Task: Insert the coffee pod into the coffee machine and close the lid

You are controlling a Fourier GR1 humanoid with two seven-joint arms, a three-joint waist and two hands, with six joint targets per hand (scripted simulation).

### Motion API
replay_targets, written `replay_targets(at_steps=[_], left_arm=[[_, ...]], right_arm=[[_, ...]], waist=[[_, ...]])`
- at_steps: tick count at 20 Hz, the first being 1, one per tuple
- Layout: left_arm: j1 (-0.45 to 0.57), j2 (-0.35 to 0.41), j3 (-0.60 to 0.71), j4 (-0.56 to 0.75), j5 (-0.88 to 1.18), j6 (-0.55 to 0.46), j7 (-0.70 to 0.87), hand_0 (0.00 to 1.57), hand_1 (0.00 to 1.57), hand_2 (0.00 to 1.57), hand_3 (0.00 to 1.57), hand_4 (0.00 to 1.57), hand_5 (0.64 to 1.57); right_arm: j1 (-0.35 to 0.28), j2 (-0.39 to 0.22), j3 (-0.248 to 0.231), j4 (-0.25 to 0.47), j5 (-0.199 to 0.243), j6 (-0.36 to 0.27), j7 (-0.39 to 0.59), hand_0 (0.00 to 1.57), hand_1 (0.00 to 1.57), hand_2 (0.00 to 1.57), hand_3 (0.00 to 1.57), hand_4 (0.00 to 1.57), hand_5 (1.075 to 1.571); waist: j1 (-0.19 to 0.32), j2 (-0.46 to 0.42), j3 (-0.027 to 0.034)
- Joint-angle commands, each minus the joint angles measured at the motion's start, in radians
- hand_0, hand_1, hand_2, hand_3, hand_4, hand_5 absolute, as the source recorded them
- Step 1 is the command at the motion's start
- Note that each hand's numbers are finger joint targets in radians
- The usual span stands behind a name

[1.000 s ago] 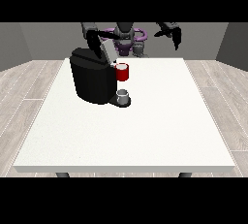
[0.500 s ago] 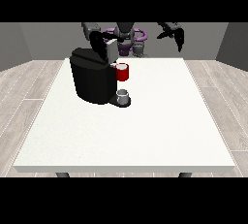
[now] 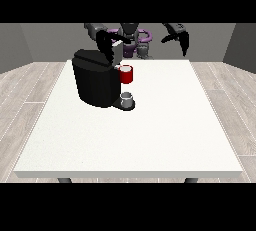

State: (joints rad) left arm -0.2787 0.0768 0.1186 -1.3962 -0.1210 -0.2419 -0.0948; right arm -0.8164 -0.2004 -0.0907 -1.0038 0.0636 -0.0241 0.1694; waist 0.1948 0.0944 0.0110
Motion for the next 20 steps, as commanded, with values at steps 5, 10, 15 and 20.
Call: replay_targets(at_steps=[5, 10, 15, 20], left_arm=[[-0.058, -0.032, -0.055, 0.0, -0.036, 0.016, 0.0, 0.0, 0.0, 0.0, 0.0, 0.38, 1.571], [-0.058, -0.021, -0.064, -0.002, -0.009, -0.036, 0.001, 0.0, 0.0, 0.0, 0.0, 0.36, 1.571], [-0.109, -0.016, -0.054, -0.005, -0.006, -0.028, 0.01, 0.0, 0.0, 0.0, 0.0, 0.44, 1.571], [-0.153, -0.036, -0.088, 0.0, -0.006, -0.051, -0.008, 0.0, 0.0, 0.0, 0.0, 0.43, 1.571]], right_arm=[[-0.148, 0.036, 0.07, -0.058, 0.074, -0.039, 0.013, 0.0, 0.0, 0.0, 0.0, 0.2, 1.571], [-0.15, 0.006, 0.075, -0.09, 0.093, -0.026, 0.063, 0.0, 0.0, 0.0, 0.0, 0.24, 1.571], [-0.147, -0.046, 0.065, -0.158, 0.099, 0.0, 0.103, 0.0, 0.0, 0.0, 0.0, 0.15, 1.571], [-0.194, -0.083, 0.052, -0.226, 0.127, -0.032, 0.199, 0.0, 0.0, 0.0, 0.0, 0.0, 1.571]], waist=[[0.119, 0.047, -0.0115], [0.175, 0.037, -0.011], [0.208, 0.086, -0.01], [0.289, 0.146, -0.0109]])
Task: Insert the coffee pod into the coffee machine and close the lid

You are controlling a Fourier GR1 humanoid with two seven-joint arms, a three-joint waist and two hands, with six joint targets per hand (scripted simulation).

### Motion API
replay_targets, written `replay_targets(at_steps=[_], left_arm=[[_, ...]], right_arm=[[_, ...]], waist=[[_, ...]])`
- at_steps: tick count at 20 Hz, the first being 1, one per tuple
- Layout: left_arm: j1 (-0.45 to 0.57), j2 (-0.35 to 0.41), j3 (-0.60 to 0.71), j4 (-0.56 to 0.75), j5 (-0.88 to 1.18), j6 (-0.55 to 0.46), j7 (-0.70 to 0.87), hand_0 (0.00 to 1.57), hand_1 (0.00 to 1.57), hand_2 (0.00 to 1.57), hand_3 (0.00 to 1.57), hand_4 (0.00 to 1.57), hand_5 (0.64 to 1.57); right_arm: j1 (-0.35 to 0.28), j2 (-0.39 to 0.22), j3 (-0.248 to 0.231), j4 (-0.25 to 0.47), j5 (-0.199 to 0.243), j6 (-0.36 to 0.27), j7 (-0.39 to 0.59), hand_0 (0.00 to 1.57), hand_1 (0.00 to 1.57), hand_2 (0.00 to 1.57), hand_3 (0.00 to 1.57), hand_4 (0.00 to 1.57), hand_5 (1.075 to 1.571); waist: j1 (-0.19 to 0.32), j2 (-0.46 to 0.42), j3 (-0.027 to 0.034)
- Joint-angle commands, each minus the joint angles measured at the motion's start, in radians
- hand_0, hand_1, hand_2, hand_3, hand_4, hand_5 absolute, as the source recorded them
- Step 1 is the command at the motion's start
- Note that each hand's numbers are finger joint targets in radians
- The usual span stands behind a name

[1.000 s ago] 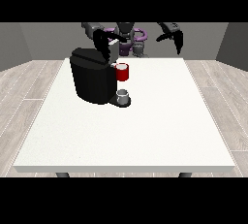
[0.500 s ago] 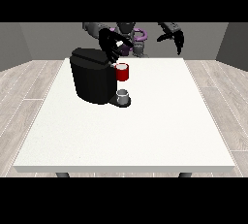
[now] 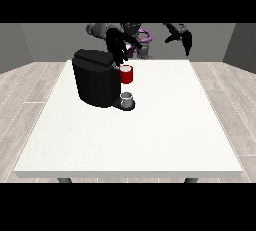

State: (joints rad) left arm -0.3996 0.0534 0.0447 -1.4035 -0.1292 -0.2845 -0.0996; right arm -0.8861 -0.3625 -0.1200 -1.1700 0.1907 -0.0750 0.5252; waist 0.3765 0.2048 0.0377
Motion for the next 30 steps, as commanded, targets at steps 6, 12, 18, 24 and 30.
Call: replay_targets(at_steps=[6, 12, 18, 24, 30], left_arm=[[-0.066, -0.024, -0.046, -0.001, -0.002, -0.026, 0.006, 0.0, 0.0, 0.0, 0.0, 0.37, 1.571], [-0.102, -0.031, -0.057, -0.022, -0.001, -0.031, -0.018, 0.0, 0.0, 0.0, 0.0, 0.36, 1.571], [-0.159, 0.013, -0.026, -0.059, 0.044, -0.081, 0.007, 0.0, 0.0, 0.0, 0.0, 0.28, 1.571], [-0.103, 0.014, 0.0, -0.048, 0.049, -0.055, 0.039, 0.0, 0.0, 0.0, 0.0, 0.32, 1.571], [0.028, 0.007, 0.013, -0.033, 0.057, -0.046, 0.01, 0.0, 0.0, 0.0, 0.0, 0.25, 1.571]], right_arm=[[-0.126, 0.037, 0.051, -0.14, -0.008, 0.033, -0.044, 0.0, 0.0, 0.0, 0.0, 0.0, 1.571], [-0.132, 0.016, -0.004, -0.186, -0.029, 0.016, -0.062, 0.0, 0.0, 0.0, 0.0, 0.0, 1.571], [-0.24, -0.016, -0.045, -0.075, -0.041, 0.03, -0.22, 0.0, 0.0, 0.0, 0.0, 0.1, 1.571], [-0.205, 0.101, 0.036, -0.029, -0.045, 0.047, -0.297, 0.0, 0.0, 0.0, 0.0, 0.0, 1.571], [-0.064, 0.264, 0.133, -0.08, -0.039, 0.012, -0.409, 0.0, 0.0, 0.0, 0.0, 0.18, 1.571]], waist=[[0.192, 0.058, -0.0356], [0.241, 0.137, -0.0358], [0.249, 0.234, -0.0377], [0.161, 0.149, -0.038], [0.062, 0.022, -0.0376]])
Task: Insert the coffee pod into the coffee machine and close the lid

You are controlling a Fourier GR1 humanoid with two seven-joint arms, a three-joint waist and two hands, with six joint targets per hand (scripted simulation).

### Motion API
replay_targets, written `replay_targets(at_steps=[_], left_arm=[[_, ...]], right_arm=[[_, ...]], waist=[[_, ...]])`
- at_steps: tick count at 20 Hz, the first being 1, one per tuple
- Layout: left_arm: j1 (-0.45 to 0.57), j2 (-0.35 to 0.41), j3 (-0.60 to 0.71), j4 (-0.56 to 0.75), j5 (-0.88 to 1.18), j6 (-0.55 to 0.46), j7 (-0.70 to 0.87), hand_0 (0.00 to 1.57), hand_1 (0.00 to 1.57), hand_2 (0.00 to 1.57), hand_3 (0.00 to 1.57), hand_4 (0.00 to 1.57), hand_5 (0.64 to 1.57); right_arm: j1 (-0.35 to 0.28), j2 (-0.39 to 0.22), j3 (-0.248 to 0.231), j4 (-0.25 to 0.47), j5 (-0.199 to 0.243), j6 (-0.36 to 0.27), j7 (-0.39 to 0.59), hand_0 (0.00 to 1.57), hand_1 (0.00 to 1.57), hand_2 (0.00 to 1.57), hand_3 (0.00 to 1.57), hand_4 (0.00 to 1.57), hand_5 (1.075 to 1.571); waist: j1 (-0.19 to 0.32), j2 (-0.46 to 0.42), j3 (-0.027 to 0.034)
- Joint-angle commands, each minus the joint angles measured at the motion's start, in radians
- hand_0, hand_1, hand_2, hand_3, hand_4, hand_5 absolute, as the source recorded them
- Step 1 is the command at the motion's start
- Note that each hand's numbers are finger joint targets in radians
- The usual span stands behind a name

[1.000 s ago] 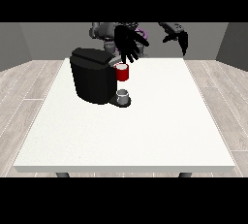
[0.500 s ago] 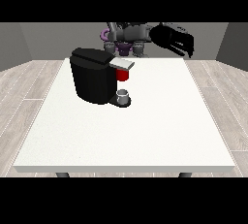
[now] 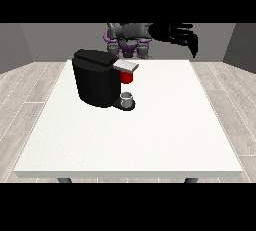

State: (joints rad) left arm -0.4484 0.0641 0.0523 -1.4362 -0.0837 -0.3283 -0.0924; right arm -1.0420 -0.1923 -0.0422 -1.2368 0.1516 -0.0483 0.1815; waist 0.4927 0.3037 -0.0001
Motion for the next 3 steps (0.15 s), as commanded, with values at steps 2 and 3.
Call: replay_targets(at_steps=[2, 3], left_arm=[[0.114, 0.028, 0.037, 0.041, 0.001, 0.001, -0.07, 0.0, 0.0, 0.0, 0.0, 0.25, 1.571], [0.112, 0.007, 0.021, 0.026, -0.006, 0.018, -0.041, 0.0, 0.0, 0.0, 0.0, 0.27, 1.571]], right_arm=[[0.123, 0.142, 0.098, -0.05, -0.005, -0.003, -0.102, 0.0, 0.0, 0.0, 0.0, 0.26, 1.571], [0.101, 0.132, 0.086, -0.008, -0.011, 0.011, -0.114, 0.0, 0.0, 0.0, 0.0, 0.26, 1.571]], waist=[[-0.112, -0.084, -0.0002], [-0.121, -0.088, -0.0001]])
